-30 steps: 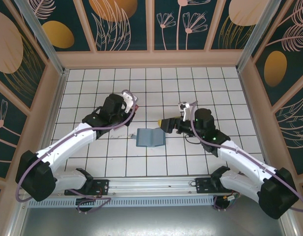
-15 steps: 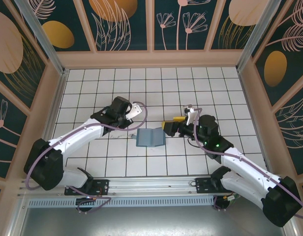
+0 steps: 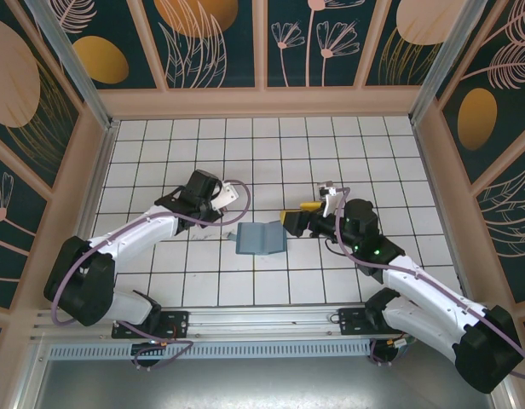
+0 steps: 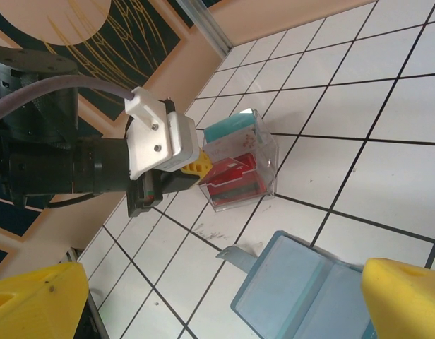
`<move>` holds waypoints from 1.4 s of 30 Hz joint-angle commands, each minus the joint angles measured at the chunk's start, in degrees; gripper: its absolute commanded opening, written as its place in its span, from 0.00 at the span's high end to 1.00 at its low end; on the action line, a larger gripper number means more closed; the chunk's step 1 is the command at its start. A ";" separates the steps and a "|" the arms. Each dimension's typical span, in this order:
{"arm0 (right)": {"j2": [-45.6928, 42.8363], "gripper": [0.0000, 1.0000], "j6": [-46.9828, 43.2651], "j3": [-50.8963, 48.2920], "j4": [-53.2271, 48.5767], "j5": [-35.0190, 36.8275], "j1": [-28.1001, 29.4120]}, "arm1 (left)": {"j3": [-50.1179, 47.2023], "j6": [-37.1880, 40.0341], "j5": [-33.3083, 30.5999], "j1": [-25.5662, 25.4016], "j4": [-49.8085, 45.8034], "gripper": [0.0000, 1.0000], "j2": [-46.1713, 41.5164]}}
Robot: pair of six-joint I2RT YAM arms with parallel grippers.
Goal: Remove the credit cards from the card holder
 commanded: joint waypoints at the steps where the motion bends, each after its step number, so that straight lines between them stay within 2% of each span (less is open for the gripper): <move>1: -0.79 0.01 -1.36 -0.84 0.68 0.72 0.57 | -1.18 1.27 0.13 0.19 2.28 1.00 0.21; 7: -0.66 0.01 -0.69 -1.27 1.28 0.52 0.57 | -2.89 2.07 -1.87 0.19 4.78 1.00 0.33; 10: -0.55 0.01 -0.66 -1.22 1.21 0.34 0.57 | -3.94 2.36 -3.33 0.19 6.49 0.95 0.08; 11: -0.57 0.01 -0.69 -1.13 1.14 0.35 0.57 | -4.13 2.28 -3.82 0.18 6.91 0.77 -0.03; 12: -0.57 0.01 -0.67 -1.13 1.05 0.34 0.57 | -4.39 2.14 -4.41 0.26 7.53 0.52 -0.15; 13: -0.52 0.01 -0.69 -1.13 1.03 0.34 0.57 | -4.41 2.16 -4.59 0.19 7.58 0.49 -0.23; 23: 1.09 0.01 -0.51 -0.29 0.47 -0.16 0.55 | -3.47 1.26 -7.46 0.19 9.72 0.48 -1.96; 24: 1.58 0.01 -0.33 0.04 0.13 -0.18 0.57 | -3.26 0.85 -7.66 0.22 10.05 0.47 -2.35; 26: 2.93 0.01 -0.22 1.04 -1.34 0.09 0.57 | -1.93 -1.23 -7.69 0.22 10.43 0.37 -3.02; 30: 8.45 0.01 0.76 5.72 -8.18 2.49 0.57 | 2.87 -10.97 -8.20 0.22 10.31 0.31 -3.66; 35: 17.25 0.02 2.33 11.37 -15.91 4.75 0.79 | 11.58 -27.96 -4.88 0.18 3.04 0.30 -1.77; 37: 19.98 0.13 3.09 11.79 -16.04 4.65 0.92 | 13.79 -34.79 -3.96 0.22 -0.02 0.32 -1.27; 42: 25.27 0.53 5.52 11.53 -16.37 5.52 0.92 | 13.14 -47.82 4.39 0.20 -1.87 0.36 -3.00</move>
